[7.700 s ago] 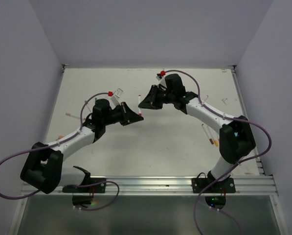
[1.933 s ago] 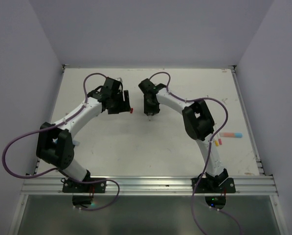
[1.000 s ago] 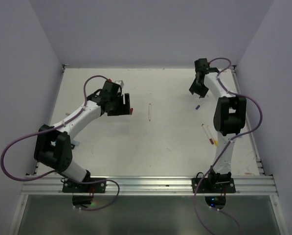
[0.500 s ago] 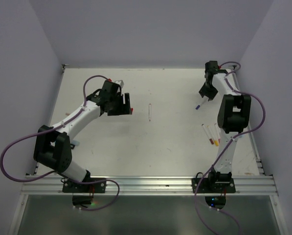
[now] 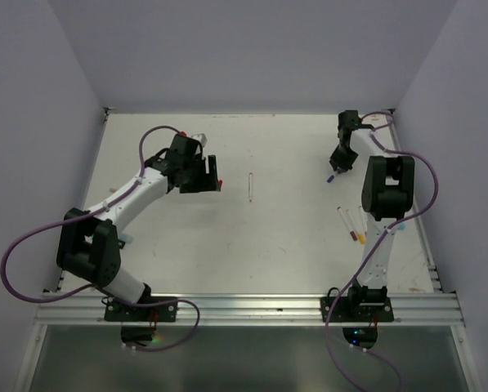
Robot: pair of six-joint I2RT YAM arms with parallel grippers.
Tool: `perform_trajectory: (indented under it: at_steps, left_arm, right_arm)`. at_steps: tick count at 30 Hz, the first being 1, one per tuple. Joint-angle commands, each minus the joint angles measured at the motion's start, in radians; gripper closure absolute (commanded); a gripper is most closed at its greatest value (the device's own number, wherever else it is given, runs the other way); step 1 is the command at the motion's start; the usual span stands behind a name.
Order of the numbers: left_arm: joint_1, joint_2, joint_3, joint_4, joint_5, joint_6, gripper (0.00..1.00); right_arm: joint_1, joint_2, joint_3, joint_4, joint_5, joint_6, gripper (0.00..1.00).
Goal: Open the pen caps
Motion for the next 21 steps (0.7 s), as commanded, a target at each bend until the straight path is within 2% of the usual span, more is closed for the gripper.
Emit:
perform_trajectory:
  at_steps: [1, 4, 5, 8, 12, 13, 16, 18, 21]
  left_arm:
    - [0.007, 0.002, 0.024, 0.023, 0.015, 0.016, 0.27]
    - [0.007, 0.002, 0.027, 0.032, 0.039, 0.019, 0.28]
    - [0.007, 0.001, 0.025, 0.045, 0.053, 0.019, 0.28]
    - [0.008, -0.002, 0.019, 0.097, 0.136, 0.024, 0.31]
    - [0.007, 0.007, 0.021, 0.182, 0.349, 0.024, 0.38]
    - [0.007, 0.011, 0.021, 0.203, 0.386, 0.02, 0.43]
    - [0.007, 0.03, 0.025, 0.285, 0.545, -0.025, 0.44]
    - [0.007, 0.034, -0.004, 0.395, 0.652, -0.098, 0.45]
    - [0.007, 0.021, -0.059, 0.587, 0.737, -0.215, 0.44]
  right_arm:
    - [0.001, -0.011, -0.088, 0.036, -0.008, 0.02, 0.76]
    - [0.001, -0.015, -0.117, 0.049, -0.024, 0.017, 0.91]
    - [0.003, -0.017, -0.12, 0.052, -0.03, 0.014, 1.0]
    - [0.001, -0.038, -0.117, 0.069, -0.053, -0.006, 1.0]
    - [0.03, -0.136, -0.082, 0.038, -0.096, -0.029, 1.0]
    - [0.056, -0.162, -0.084, 0.037, -0.119, -0.025, 1.0]
    - [0.118, -0.268, -0.102, 0.032, -0.229, -0.012, 1.0]
    - [0.15, -0.337, -0.146, 0.064, -0.315, 0.0, 1.0]
    - [0.219, -0.394, -0.215, 0.134, -0.477, 0.06, 1.0]
